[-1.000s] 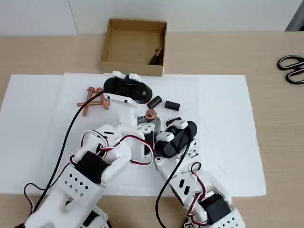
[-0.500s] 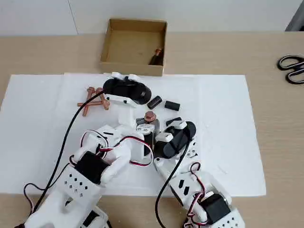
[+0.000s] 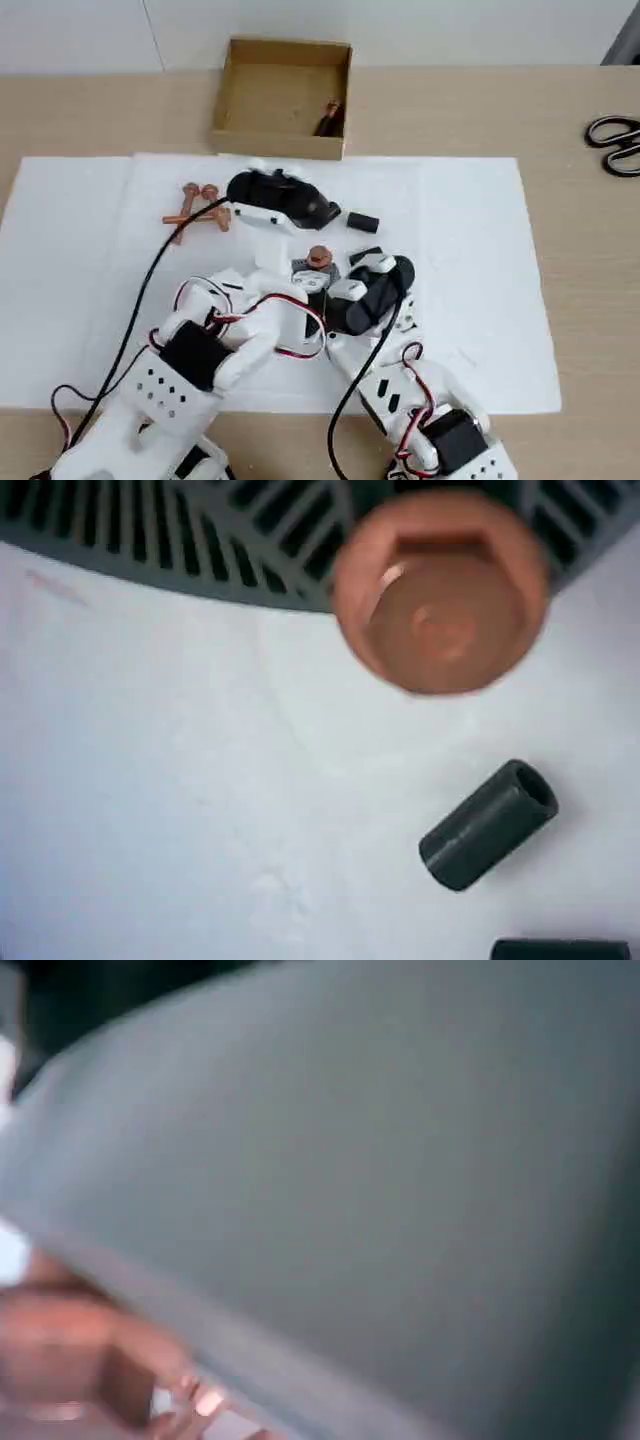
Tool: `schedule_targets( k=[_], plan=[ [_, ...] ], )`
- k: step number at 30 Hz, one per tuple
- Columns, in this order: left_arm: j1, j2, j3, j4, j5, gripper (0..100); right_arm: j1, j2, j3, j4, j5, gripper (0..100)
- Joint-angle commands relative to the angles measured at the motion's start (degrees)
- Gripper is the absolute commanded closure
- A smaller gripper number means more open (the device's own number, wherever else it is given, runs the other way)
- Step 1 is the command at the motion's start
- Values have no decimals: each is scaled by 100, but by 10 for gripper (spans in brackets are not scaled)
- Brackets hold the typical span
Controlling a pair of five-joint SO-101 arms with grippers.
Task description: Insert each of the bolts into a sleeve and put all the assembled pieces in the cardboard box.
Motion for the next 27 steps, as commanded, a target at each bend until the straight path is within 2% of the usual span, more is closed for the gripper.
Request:
schedule_targets(
  k=[1,7,13,19,27],
  plan=[
    [-9,18,-57,149,-88,995,31,-101,-501,-110,-35,995],
    [-9,18,-57,158,-97,986,31,-101,-501,-110,-35,995],
    [-26,-26,-127,334,-62,812,31,-101,-501,-110,-26,995],
    [-35,-26,-699,941,-62,803,40,-92,-484,-110,-26,995],
    [-70,-26,-1473,2136,-62,802,66,-92,-475,-110,-18,995]
  ],
)
